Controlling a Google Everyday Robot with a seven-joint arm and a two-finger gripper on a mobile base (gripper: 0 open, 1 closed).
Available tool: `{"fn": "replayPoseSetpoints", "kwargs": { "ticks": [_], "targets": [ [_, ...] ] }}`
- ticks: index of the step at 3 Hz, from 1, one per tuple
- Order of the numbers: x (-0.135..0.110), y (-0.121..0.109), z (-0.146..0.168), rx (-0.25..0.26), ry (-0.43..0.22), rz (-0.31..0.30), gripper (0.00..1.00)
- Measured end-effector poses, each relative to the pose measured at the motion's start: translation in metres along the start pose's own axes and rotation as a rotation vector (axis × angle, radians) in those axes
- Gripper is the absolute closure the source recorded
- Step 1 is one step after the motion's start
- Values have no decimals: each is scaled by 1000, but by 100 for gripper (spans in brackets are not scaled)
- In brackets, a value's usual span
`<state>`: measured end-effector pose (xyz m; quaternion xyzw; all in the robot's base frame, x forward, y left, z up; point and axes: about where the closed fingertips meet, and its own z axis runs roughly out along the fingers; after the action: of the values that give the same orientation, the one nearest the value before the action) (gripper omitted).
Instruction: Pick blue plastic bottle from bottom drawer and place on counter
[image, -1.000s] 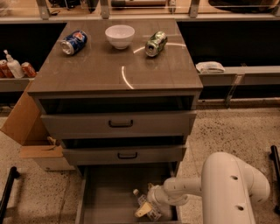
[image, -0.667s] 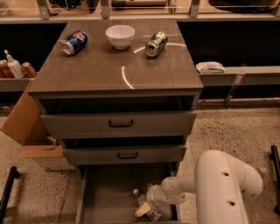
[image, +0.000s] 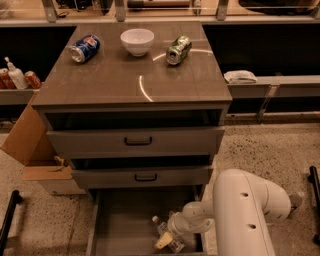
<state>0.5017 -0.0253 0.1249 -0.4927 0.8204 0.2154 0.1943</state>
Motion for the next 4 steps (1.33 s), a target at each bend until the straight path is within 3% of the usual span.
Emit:
{"fn": "replayPoseSetpoints", "kwargs": {
  "ticks": [1, 3, 4],
  "targets": [
    [7, 4, 4, -6, 16, -1, 16],
    [7, 9, -4, 1, 5, -10, 61],
    [1, 14, -15, -2, -32, -36, 86]
  ]
}}
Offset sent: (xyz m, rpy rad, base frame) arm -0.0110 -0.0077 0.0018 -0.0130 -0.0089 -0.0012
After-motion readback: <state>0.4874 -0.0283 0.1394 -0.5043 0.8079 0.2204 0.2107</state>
